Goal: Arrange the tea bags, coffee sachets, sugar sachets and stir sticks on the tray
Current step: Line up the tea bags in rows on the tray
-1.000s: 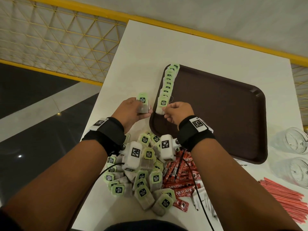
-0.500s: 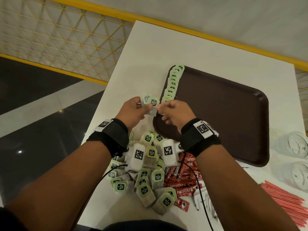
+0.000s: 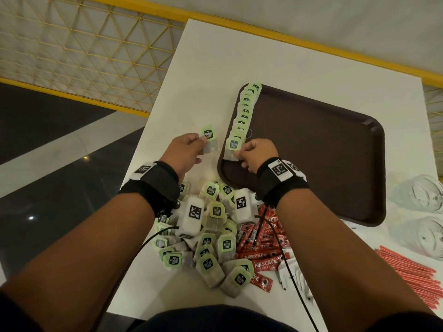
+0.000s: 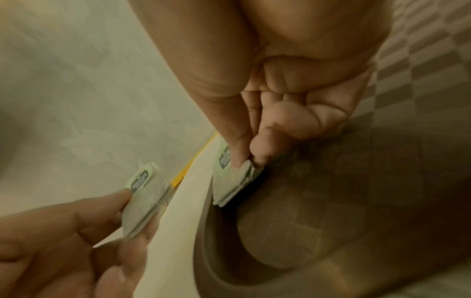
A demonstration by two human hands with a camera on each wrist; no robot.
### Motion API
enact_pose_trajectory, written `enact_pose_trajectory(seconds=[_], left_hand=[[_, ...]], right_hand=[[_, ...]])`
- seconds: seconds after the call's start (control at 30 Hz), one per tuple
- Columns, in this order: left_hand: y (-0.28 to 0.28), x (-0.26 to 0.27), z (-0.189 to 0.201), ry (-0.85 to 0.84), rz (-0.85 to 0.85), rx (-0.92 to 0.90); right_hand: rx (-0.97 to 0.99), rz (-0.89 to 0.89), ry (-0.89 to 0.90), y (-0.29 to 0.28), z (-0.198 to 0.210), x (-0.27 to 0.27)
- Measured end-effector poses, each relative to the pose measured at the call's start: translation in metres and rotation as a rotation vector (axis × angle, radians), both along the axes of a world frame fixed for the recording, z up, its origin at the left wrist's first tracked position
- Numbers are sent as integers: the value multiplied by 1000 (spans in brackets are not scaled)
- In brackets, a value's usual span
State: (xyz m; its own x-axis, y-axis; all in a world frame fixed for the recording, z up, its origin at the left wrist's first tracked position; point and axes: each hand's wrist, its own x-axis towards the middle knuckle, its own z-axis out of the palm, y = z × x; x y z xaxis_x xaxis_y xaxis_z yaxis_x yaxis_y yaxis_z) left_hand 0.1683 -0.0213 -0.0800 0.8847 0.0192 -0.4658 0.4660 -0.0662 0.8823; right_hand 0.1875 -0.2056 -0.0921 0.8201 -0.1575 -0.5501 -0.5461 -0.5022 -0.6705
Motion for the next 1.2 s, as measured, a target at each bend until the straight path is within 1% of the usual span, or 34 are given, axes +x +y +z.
enact_pose_trajectory(seconds=[0.1,0.17,0.27,0.37,0.4,0.5,0.6,0.73,0.83,0.9,0.97,1.07,1.2], left_hand=[[0,-1,-1,-37,-12,56],[-1,-1,-1,-52,-31,67],[-3,-1,-4,-88,-71,106],[-7,1,-7,-118,-93,154],[-9,2,-7,-120,-99,166],[-14,4,-8,-114,-95,185],[-19,4,-9,-108,-99,184],[-25,0,-9,-105,-170,203],[-23,0,-15,-99,-178,316],[-22,0,-17,-53,-231,346],[-22,-2,-18,-20,-296,375],[-22,-4,-16,-19,-343,426],[-23,-9,-14,-13,-370,437]], right_hand=[[-60,-6,-18,-2,-1,0],[-70,-13,-70,-2,0,-2],[45,9,-144,0,8,-8],[203,102,-114,5,20,-15],[237,99,-103,5,22,-15],[321,16,-60,1,24,-15],[352,-10,-30,-3,23,-18],[255,6,-38,-7,16,-23],[159,-8,5,-6,7,-23],[108,-31,23,-6,1,-23],[76,-65,32,-4,-3,-22],[60,-93,40,-2,-5,-22],[0,-64,19,1,-3,-19]])
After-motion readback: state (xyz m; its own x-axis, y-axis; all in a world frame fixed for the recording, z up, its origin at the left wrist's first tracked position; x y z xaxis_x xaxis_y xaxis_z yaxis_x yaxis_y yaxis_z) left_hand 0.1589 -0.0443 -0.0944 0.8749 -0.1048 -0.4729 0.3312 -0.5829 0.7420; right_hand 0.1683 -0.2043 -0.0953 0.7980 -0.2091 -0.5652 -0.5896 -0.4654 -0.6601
